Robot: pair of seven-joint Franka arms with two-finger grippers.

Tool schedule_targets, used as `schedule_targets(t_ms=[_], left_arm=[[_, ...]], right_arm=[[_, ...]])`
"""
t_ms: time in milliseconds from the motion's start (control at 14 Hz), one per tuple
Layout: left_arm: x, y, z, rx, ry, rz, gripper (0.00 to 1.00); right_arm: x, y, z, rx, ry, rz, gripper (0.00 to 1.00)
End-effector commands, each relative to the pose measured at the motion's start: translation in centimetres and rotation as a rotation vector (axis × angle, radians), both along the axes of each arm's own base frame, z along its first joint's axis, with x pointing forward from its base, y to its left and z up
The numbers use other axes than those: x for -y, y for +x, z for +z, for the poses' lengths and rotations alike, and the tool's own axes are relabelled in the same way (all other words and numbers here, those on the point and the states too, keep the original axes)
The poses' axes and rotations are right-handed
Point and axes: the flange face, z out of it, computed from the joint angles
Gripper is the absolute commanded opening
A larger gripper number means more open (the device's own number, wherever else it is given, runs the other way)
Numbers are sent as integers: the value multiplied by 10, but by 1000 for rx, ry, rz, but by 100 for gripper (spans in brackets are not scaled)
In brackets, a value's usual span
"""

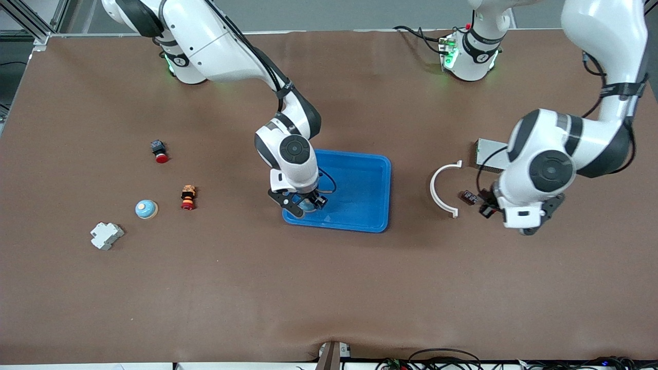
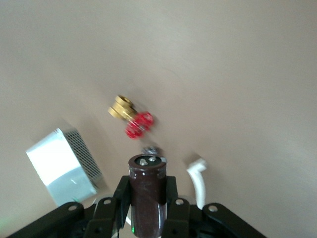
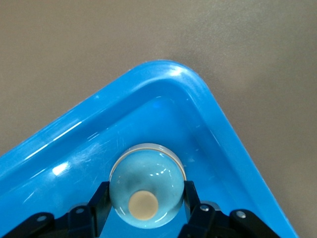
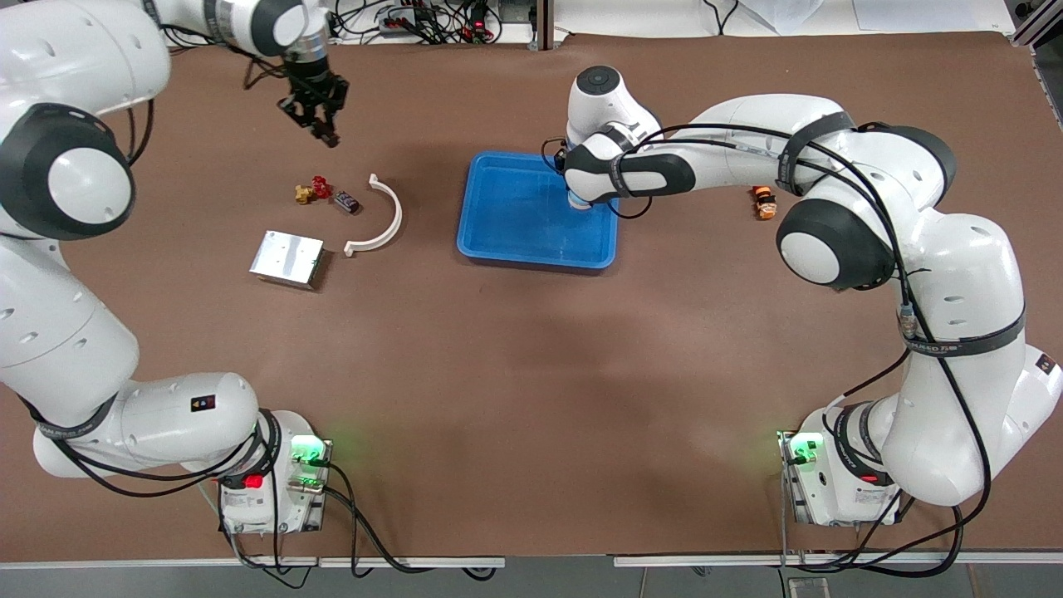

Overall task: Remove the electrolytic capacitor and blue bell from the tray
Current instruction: 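Place the capacitor near the valve while the right gripper carries the bell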

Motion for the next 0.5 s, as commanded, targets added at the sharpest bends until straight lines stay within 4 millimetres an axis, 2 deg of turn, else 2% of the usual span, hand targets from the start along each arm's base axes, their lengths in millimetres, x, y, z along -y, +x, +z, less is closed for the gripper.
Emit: schedule_targets(t_ms=[0, 214, 427], left_arm=[[-46, -10, -6, -51, -22, -81, 0], [-97, -11, -30, -68, -66, -173, 0], [-111, -11, -60, -62, -32, -236, 0]], right_arm=[[-6, 4, 4, 20, -3, -24, 0], [-5, 14, 21, 25, 0, -25, 0], [-6, 21, 41, -4, -30, -17, 0]])
